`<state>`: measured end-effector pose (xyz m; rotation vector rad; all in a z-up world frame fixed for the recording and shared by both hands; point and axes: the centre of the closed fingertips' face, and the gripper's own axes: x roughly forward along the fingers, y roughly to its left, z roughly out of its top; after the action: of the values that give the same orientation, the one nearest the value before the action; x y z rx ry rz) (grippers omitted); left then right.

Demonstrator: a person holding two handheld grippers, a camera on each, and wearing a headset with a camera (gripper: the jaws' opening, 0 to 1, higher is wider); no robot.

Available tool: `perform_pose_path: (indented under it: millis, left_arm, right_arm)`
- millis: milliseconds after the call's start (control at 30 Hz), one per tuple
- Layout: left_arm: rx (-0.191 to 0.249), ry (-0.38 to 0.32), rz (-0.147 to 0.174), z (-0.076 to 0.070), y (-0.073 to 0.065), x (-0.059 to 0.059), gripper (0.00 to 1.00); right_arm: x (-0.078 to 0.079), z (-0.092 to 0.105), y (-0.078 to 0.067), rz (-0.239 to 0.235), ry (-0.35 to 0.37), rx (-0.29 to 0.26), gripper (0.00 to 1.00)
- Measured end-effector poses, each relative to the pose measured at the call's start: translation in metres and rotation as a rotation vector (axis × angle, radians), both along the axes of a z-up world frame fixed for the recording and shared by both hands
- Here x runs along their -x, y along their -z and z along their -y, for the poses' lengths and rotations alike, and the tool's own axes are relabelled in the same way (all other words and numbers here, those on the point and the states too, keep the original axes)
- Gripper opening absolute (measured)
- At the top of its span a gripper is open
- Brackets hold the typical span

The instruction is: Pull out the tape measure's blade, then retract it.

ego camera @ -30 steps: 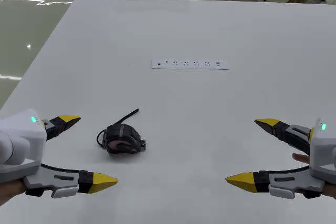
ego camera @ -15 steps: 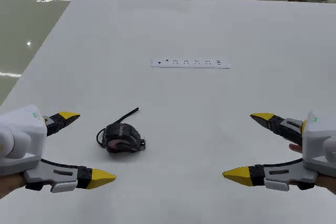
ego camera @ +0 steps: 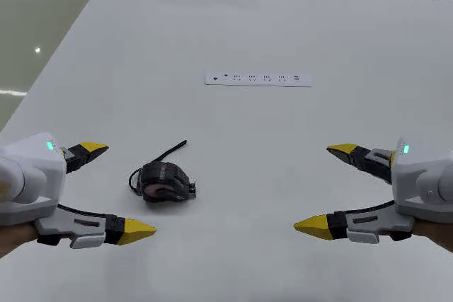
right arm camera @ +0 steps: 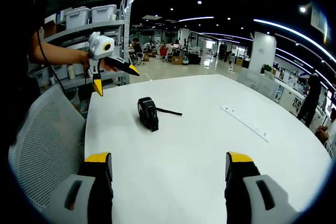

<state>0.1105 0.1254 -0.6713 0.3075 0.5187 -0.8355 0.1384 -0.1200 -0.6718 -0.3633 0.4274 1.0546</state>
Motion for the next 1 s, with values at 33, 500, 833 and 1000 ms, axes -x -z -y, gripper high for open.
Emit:
perform_pose_path:
  millis: [33, 500, 833, 1000]
  left_arm:
    - [0.001, -0.003, -0.001, -0.001, 0.001, -0.001, 0.98]
    - [-0.011, 0.017, -0.017, -0.002, 0.01, -0.009, 0.96]
    - [-0.009, 0.051, -0.007, 0.003, 0.015, -0.02, 0.96]
    - [-0.019, 0.061, -0.015, 0.003, 0.02, -0.025, 0.98]
  right_arm:
    - [0.0, 0.0, 0.0, 0.0, -0.003, 0.001, 0.92]
    - [-0.009, -0.023, 0.009, 0.009, -0.099, 0.0, 0.82]
    - [-0.018, -0.041, 0.018, -0.006, -0.141, -0.009, 0.82]
    - [-0.024, -0.049, 0.024, -0.016, -0.163, -0.008, 0.81]
